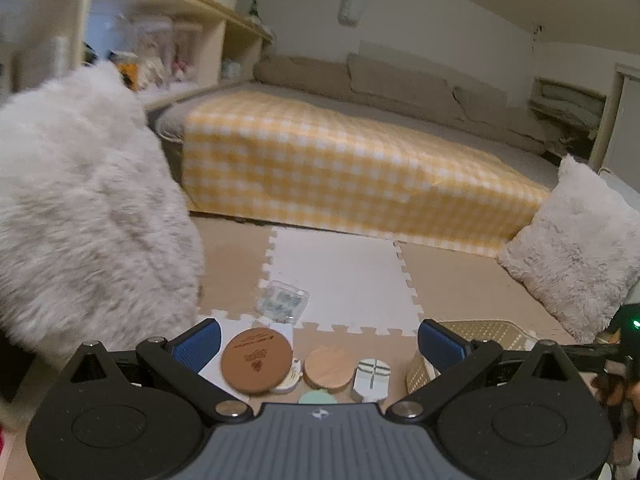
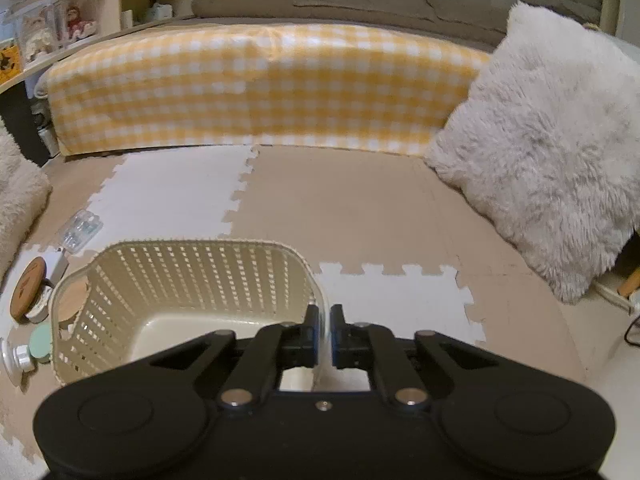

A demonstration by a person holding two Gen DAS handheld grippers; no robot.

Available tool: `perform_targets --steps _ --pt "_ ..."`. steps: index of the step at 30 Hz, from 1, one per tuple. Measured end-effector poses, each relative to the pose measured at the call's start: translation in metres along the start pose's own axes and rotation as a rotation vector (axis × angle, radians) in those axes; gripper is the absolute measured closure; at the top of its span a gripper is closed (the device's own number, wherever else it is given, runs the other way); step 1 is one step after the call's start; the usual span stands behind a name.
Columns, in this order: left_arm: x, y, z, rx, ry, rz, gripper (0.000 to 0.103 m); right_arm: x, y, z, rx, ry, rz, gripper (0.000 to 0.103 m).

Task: Organize rigid objects
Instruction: 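Grasp the basket rim with the right tool while the left tool approaches the items, then close the left tool on the cork coaster and lift it off the mat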

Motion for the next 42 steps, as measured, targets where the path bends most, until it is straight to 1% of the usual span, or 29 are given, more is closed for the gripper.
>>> perform_targets --steps 5,8,12,15,18,21,25,31,33,36,42 --pt "-0.010 0.060 -0.013 0.040 -0.008 -0.084 0.000 -0.001 0.003 0.002 -0.011 0.024 -0.011 0.098" --pt "-0.004 0.096 -0.025 0.044 -0.031 -0.150 0.000 -0.003 0.007 0.005 -0.024 0.039 -0.029 0.098" --pt "0.008 0.138 -0.041 0.052 -0.094 -0.251 0.000 -0.004 0.014 0.007 -0.032 0.049 -0.059 0.097" --pt "0.017 0.164 -0.053 0.038 -0.142 -0.312 0.000 -0.004 0.017 0.009 -0.037 0.065 -0.076 0.098" --pt "0.026 0.183 -0.064 0.017 -0.192 -0.354 0.000 -0.004 0.018 0.009 -0.039 0.063 -0.083 0.098" --pt "0.035 0.195 -0.078 0.002 -0.255 -0.390 0.000 -0.004 0.019 0.010 -0.045 0.067 -0.084 0.098" --pt "0.043 0.210 -0.089 -0.013 -0.304 -0.418 0.000 -0.004 0.019 0.010 -0.043 0.063 -0.086 0.097" --pt "0.053 0.225 -0.091 0.012 -0.359 -0.456 0.000 -0.004 0.018 0.009 -0.040 0.059 -0.086 0.097" --pt "0.054 0.228 -0.092 -0.005 -0.371 -0.461 0.001 -0.005 0.018 0.009 -0.039 0.059 -0.086 0.097" --pt "0.055 0.231 -0.094 -0.024 -0.375 -0.473 0.007 -0.005 0.018 0.009 -0.040 0.059 -0.087 0.097" --pt "0.051 0.226 -0.092 -0.046 -0.366 -0.492 0.007 -0.005 0.018 0.008 -0.037 0.057 -0.089 0.097"
Point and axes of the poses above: each gripper's, at about its wrist camera, not at the fingertips, and y roughly the way its jaws point, z to its right, x to its underside, the point moved 1 cm from there along y, roughly the way its jaws point, and after that the axes turned 6 degrees about y, right-handed, at the moved point
